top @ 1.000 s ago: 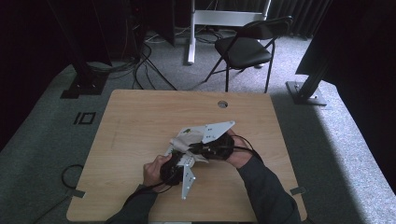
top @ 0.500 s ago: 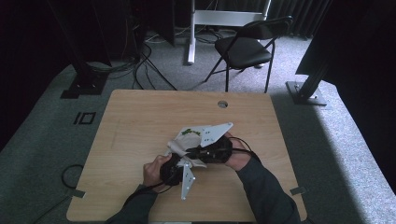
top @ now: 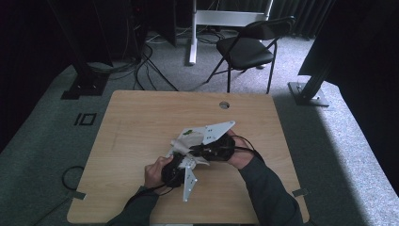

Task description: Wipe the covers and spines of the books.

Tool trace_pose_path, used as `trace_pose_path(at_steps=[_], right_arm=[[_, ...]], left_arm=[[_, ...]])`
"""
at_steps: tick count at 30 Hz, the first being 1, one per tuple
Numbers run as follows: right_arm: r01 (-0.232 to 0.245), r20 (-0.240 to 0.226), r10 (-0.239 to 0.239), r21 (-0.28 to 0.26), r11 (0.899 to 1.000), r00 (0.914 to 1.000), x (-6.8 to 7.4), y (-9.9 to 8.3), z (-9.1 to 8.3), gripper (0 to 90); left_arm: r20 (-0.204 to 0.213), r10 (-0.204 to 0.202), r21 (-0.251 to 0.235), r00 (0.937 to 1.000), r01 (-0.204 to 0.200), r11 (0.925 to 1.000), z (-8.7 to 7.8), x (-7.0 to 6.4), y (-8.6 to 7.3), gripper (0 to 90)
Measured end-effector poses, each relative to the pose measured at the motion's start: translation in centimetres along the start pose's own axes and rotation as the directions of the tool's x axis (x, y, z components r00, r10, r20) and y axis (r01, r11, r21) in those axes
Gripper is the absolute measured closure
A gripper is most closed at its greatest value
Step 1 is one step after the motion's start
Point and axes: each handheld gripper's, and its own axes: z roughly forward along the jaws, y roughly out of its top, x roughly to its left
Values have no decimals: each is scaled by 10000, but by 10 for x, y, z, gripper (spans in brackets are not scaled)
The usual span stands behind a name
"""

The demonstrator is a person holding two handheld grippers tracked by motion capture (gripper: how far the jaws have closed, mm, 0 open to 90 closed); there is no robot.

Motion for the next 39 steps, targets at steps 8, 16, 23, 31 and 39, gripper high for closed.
trace_pose_path(at_steps=[8, 16, 23, 31, 39], right_arm=[[-188, 1289, 132, 420, 9989, 9916, -10, -3, 1, 844], [-508, 2172, 383, 522, 9973, 9754, -23, -6, 0, 845], [-615, 2315, 454, 628, 9961, 9718, -28, -5, 4, 845], [-411, 1550, 351, 356, 9985, 9873, -16, 2, 7, 845], [-775, 1373, 882, -815, 9937, 9866, -24, 12, -3, 845]], left_arm=[[13, 29, -18, 10000, -29, 10000, 0, -1, 0, 780], [-22, 13, -43, 10000, -13, 10000, -1, 0, 0, 780], [-13, 88, -11, 10000, -88, 10000, -1, 0, 0, 780], [-23, 59, -23, 10000, -59, 10000, -1, 0, 0, 780], [-37, 44, -48, 10000, -44, 10000, -1, -1, 1, 780]])
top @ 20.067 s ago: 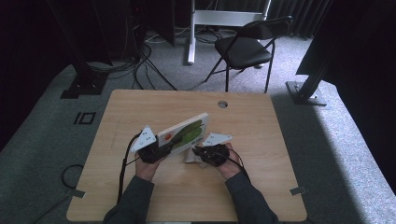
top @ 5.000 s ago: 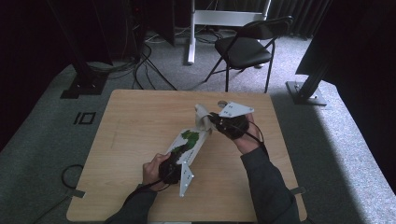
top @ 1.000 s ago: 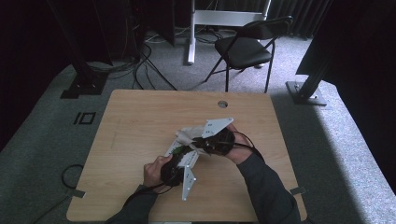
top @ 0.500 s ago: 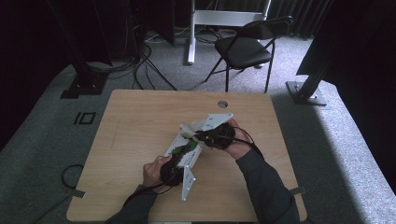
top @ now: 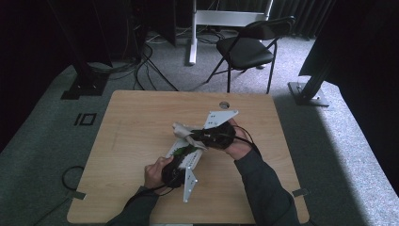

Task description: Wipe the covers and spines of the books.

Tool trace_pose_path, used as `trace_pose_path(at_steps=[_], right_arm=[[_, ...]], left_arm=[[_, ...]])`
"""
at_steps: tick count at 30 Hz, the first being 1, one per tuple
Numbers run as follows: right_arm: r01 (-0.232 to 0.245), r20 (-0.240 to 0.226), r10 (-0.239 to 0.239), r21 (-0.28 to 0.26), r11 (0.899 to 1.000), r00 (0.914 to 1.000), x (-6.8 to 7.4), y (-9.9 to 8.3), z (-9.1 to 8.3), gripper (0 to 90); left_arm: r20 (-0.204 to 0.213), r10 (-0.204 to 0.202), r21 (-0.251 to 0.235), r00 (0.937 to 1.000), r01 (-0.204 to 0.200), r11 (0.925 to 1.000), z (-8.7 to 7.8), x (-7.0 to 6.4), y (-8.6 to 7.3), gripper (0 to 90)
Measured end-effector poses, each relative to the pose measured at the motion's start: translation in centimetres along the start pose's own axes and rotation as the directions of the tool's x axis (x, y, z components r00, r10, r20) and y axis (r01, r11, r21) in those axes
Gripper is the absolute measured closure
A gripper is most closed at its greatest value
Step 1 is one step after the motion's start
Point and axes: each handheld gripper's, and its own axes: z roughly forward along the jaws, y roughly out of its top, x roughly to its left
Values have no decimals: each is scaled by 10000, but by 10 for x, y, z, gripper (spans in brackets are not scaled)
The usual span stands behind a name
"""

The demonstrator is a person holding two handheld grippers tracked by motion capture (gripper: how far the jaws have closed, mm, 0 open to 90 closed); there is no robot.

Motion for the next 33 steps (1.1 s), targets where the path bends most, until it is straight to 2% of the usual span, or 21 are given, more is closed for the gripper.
trace_pose_path(at_steps=[5, 12, 14, 18, 20, 25, 29, 33], right_arm=[[-129, 162, 133, -267, 9996, 9998, -2, 4, 3, 845], [-466, 46, 471, -778, 9959, 9989, -4, 9, 10, 845], [-420, -14, 421, -799, 9959, 9991, -4, 11, 12, 845], [-425, -21, 424, -621, 9972, 9991, -4, 9, 16, 845], [-267, 253, 273, -237, 9994, 9993, -5, 5, 21, 845], [-171, 544, 144, 498, 9986, 9984, -7, -2, 27, 845], [-146, 793, 86, 754, 9970, 9968, -10, -4, 28, 845], [-368, 1239, 254, 901, 9953, 9920, -17, -7, 25, 845]], left_arm=[[11, 27, -16, 10000, -27, 10000, -1, -1, 1, 780], [28, 52, -120, 10000, -51, 9999, 0, -3, 2, 780], [26, -13, -170, 10000, 14, 9999, 0, -3, 2, 780], [-44, 61, -130, 10000, -61, 9999, -1, -1, 2, 780], [-62, 128, -90, 9999, -129, 9999, -1, 0, 2, 780], [-87, 113, -47, 9999, -113, 9999, -1, 1, 1, 780], [-32, 118, -105, 9999, -118, 9999, -1, -1, 2, 780], [-28, 171, -97, 9998, -171, 9998, -1, -1, 2, 780]])
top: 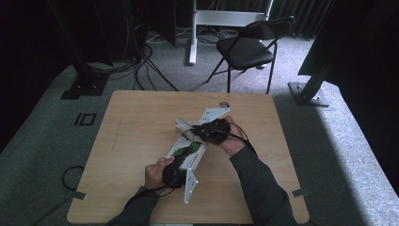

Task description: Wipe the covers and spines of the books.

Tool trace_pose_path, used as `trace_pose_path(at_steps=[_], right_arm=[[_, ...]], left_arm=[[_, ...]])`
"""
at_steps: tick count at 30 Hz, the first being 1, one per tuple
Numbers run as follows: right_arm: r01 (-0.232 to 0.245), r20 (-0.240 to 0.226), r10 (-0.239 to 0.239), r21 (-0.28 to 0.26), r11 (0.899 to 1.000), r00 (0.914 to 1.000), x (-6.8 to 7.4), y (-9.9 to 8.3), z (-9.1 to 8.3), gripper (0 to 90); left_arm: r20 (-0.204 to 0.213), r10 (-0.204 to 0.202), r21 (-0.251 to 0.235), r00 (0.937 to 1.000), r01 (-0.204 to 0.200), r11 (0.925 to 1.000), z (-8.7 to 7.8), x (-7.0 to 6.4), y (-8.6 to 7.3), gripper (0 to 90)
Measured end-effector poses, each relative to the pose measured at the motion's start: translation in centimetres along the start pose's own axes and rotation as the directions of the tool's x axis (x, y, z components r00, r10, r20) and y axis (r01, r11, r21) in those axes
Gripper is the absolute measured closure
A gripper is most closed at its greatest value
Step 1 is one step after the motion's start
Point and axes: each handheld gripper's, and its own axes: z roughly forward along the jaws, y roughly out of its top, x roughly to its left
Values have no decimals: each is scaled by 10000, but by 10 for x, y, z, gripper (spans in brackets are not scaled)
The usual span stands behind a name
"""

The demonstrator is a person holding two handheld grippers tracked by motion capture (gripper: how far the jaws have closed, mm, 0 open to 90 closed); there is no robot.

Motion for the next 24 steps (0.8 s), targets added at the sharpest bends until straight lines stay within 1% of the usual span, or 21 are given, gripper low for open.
trace_pose_path(at_steps=[4, 5, 6, 8, 10, 12, 14, 15, 16, 17, 19, 20, 21, 22, 23, 24], right_arm=[[-62, 78, 62, 9, 10000, 10000, -2, -1, -1, 845], [-234, 467, 230, 86, 9997, 9986, -9, -3, -3, 845], [-294, 556, 289, 94, 9995, 9980, -11, -3, -3, 845], [-442, 596, 433, 144, 9989, 9973, -14, -5, -3, 846], [-449, 528, 438, 195, 9988, 9976, -13, -5, -3, 845], [-415, 226, 411, 180, 9990, 9989, -10, -5, -1, 846], [-213, 102, 210, 276, 9994, 9997, -3, -4, 1, 846], [-213, 102, 210, 276, 9994, 9997, -3, -4, 1, 846], [-146, -49, 147, 278, 9995, 9999, 0, -4, 2, 845], [-9, -514, 20, 229, 9997, 9987, 7, -2, 4, 845], [218, -806, -197, 248, 9995, 9966, 13, 0, 6, 845], [218, -806, -197, 248, 9995, 9966, 13, 0, 6, 845], [262, -973, -240, 222, 9994, 9950, 17, 1, 7, 845], [262, -973, -240, 222, 9994, 9950, 17, 1, 7, 845], [428, -1420, -402, 148, 9990, 9890, 24, 5, 9, 845], [454, -1509, -425, 161, 9988, 9876, 24, 5, 10, 845]], left_arm=[[10, 24, 11, 10000, -24, 10000, 0, 0, 0, 780], [3, 35, 21, 10000, -35, 10000, 0, 0, 0, 780], [0, 43, 29, 10000, -43, 10000, 0, 0, 0, 780], [16, 58, 18, 10000, -58, 10000, 0, 0, 0, 780], [20, 81, 18, 10000, -81, 10000, 1, 0, 0, 780], [-2, 71, 0, 10000, -71, 10000, 1, -1, 0, 780], [-9, 66, -5, 10000, -66, 10000, 1, -1, 1, 780], [-9, 66, -5, 10000, -66, 10000, 1, -1, 1, 780], [-30, -28, -51, 10000, 28, 10000, 1, 0, 0, 780], [-45, -93, -86, 9999, 93, 9999, 1, 0, 0, 780], [-70, -45, -27, 10000, 45, 10000, 1, 1, 0, 780], [-70, -45, -27, 10000, 45, 10000, 1, 1, 0, 780], [-70, -45, -27, 10000, 45, 10000, 1, 1, 0, 780], [-52, 76, 70, 10000, -75, 9999, 0, 1, -1, 780], [-59, 52, 68, 10000, -51, 10000, 0, 1, -1, 780], [-63, 23, 64, 10000, -23, 10000, 0, 1, -1, 780]])
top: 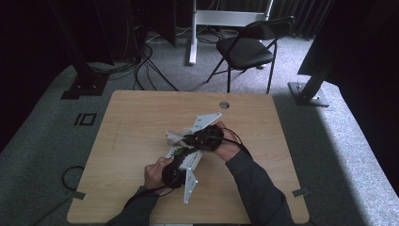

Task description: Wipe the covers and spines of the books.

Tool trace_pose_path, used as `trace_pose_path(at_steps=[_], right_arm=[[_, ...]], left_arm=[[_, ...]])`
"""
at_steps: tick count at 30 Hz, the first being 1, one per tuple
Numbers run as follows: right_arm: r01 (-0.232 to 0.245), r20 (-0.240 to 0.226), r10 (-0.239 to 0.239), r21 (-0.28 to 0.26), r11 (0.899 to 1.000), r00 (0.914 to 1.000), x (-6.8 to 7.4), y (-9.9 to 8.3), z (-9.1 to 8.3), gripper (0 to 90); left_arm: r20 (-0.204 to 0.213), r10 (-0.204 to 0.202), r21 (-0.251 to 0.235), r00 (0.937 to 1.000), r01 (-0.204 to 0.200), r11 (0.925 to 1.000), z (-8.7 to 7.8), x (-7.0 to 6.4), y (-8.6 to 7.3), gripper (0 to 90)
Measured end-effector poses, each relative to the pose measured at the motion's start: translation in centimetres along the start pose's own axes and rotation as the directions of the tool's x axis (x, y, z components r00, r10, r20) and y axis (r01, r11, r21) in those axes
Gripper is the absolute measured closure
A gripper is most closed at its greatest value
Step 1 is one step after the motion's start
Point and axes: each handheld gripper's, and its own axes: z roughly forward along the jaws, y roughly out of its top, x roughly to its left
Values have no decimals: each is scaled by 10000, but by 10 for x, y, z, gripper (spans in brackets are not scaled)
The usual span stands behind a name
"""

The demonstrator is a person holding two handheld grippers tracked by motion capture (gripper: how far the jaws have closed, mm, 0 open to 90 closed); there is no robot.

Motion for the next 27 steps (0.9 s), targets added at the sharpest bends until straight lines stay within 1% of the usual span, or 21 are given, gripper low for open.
trace_pose_path(at_steps=[4, 5, 7, 8, 9, 10, 12, 14, 15, 16, 17, 18, 19, 20, 21, 22, 25, 27], right_arm=[[77, 57, -77, 119, 9999, 10000, -1, 0, 1, 845], [57, 261, -64, 276, 9996, 9996, -2, 0, 1, 846], [162, 790, -210, 608, 9980, 9967, -5, -1, 2, 846], [162, 790, -210, 608, 9980, 9967, -5, -1, 2, 846], [32, 1199, -133, 840, 9965, 9927, -10, -2, 3, 846], [-33, 1281, -80, 876, 9962, 9917, -12, -2, 3, 846], [-155, 1464, 17, 928, 9956, 9892, -16, -3, 3, 846], [-351, 1673, 190, 937, 9950, 9857, -21, -4, 3, 846], [-442, 1841, 261, 946, 9945, 9826, -24, -5, 2, 845], [-442, 1841, 261, 946, 9945, 9826, -24, -5, 2, 845], [-538, 1973, 343, 944, 9941, 9797, -25, -6, 2, 846], [-665, 2195, 440, 961, 9932, 9746, -28, -7, 1, 846], [-755, 2320, 516, 951, 9926, 9713, -30, -7, 1, 846], [-755, 2320, 516, 951, 9926, 9713, -30, -7, 1, 846], [-824, 2451, 566, 963, 9919, 9678, -31, -7, 0, 846], [-905, 2660, 606, 1018, 9907, 9621, -32, -8, 0, 846], [-923, 2747, 608, 1031, 9904, 9596, -32, -8, 0, 846], [-893, 2921, 534, 1110, 9898, 9549, -32, -7, 1, 845]], left_arm=[[0, 4, -97, 10000, -4, 10000, 0, -1, 0, 780], [19, -7, -88, 10000, 7, 10000, 0, -1, 0, 780], [11, -27, -109, 10000, 27, 9999, 0, -1, 1, 780], [11, -27, -109, 10000, 27, 9999, 0, -1, 1, 780], [51, -1, -95, 10000, 2, 10000, 0, -2, 1, 780], [52, 89, -82, 9999, -89, 9999, 0, -1, 2, 780], [56, 20, -141, 10000, -19, 9999, 1, -2, 2, 780], [64, 53, -126, 10000, -52, 9999, 0, -2, 2, 780], [65, 60, -114, 10000, -59, 9999, 0, -2, 2, 779], [65, 60, -114, 10000, -59, 9999, 0, -2, 2, 780], [49, 45, -135, 10000, -45, 9999, 0, -2, 1, 780], [53, 41, -144, 10000, -40, 9999, 0, -2, 1, 779], [51, 41, -150, 10000, -40, 9999, 0, -2, 1, 780], [51, 41, -150, 10000, -40, 9999, 0, -2, 1, 779], [66, 89, -94, 9999, -88, 9999, 0, -2, 1, 779], [70, 98, -87, 9999, -98, 9999, 0, -2, 1, 780], [66, 92, -97, 9999, -92, 9999, 0, -2, 1, 780], [54, 94, -138, 9999, -93, 9999, 0, -2, 2, 779]])
